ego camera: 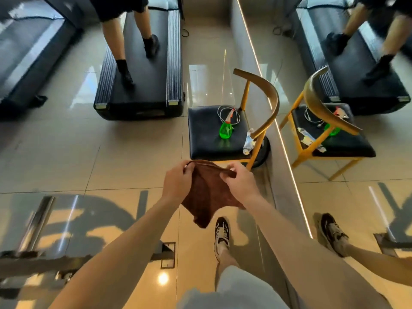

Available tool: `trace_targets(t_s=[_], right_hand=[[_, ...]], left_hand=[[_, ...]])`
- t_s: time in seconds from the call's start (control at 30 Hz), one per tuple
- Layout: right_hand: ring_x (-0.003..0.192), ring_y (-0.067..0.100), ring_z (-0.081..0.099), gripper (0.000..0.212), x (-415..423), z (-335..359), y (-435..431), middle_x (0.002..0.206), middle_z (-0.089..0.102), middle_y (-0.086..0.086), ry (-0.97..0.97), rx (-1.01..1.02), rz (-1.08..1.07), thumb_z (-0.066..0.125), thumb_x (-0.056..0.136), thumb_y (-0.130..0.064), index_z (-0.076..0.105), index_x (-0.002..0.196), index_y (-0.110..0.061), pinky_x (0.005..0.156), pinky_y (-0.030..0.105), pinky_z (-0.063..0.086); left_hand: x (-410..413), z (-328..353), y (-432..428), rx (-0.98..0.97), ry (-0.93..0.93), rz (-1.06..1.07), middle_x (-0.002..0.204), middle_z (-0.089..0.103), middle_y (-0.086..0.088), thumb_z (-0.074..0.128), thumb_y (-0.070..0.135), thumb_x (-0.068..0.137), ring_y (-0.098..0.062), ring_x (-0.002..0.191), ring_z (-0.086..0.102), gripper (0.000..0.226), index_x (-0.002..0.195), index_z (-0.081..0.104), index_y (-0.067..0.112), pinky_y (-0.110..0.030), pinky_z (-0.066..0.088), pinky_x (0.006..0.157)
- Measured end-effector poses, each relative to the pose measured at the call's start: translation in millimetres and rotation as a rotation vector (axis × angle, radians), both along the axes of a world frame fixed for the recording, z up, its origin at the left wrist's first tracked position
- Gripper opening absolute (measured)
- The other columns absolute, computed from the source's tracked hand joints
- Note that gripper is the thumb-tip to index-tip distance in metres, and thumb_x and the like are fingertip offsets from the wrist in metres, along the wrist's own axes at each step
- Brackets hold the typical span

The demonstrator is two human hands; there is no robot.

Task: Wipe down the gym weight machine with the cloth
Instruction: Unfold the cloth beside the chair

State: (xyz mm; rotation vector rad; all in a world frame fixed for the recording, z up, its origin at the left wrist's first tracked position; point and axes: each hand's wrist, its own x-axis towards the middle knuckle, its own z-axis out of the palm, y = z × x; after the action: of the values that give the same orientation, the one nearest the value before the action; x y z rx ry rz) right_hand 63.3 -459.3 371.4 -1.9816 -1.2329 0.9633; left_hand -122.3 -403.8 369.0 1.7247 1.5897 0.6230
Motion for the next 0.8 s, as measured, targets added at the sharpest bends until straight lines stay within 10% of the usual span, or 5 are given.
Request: trace_targets(t_s=[0.37, 0.57, 0.8], right_hand=[[0.108, 0.023, 0.07, 0.028, 48.0, -11.8, 190.3, 0.114, 0.074, 0.005, 0.829, -0.183, -0.186, 0.041, 0.109, -0.026, 0.063, 0.125, -0.023, 0.09, 0.043, 0.059], [0.108, 0.017, 0.061, 0.029, 79.5, -27.3, 252.9, 0.117, 0.061, 0.0, 0.388, -0.056, -0.093, 0.056, 0.098, -0.009, 0.054, 0.12, -0.027, 0.087, 0.027, 0.055], [0.109, 0.028, 0.067, 0.029, 72.8, -79.9, 318.4, 0.118, 0.064, 0.011, 0.614, -0.243, -0.02, 0.066, 0.098, -0.027, 0.045, 0.117, -0.033, 0.093, 0.045, 0.06]], left_hand=[[103.5, -31.3, 155.9, -0.423, -0.503, -0.024, 0.114, 0.069, 0.003, 0.063, 0.043, 0.098, -0.016, 0.104, 0.07, 0.039, 0.133, 0.055, 0.028, -0.038, 0.06, 0.09], [105.3, -39.6, 230.6, -0.405, -0.504, -0.031, 0.106, 0.071, -0.004, 0.054, 0.02, 0.104, -0.024, 0.103, 0.069, 0.022, 0.123, 0.064, 0.025, -0.046, 0.058, 0.094], [100.6, -82.3, 328.5, -0.475, -0.468, 0.043, 0.109, 0.069, -0.001, 0.061, 0.032, 0.096, -0.025, 0.104, 0.066, 0.031, 0.127, 0.062, 0.026, -0.047, 0.058, 0.095]])
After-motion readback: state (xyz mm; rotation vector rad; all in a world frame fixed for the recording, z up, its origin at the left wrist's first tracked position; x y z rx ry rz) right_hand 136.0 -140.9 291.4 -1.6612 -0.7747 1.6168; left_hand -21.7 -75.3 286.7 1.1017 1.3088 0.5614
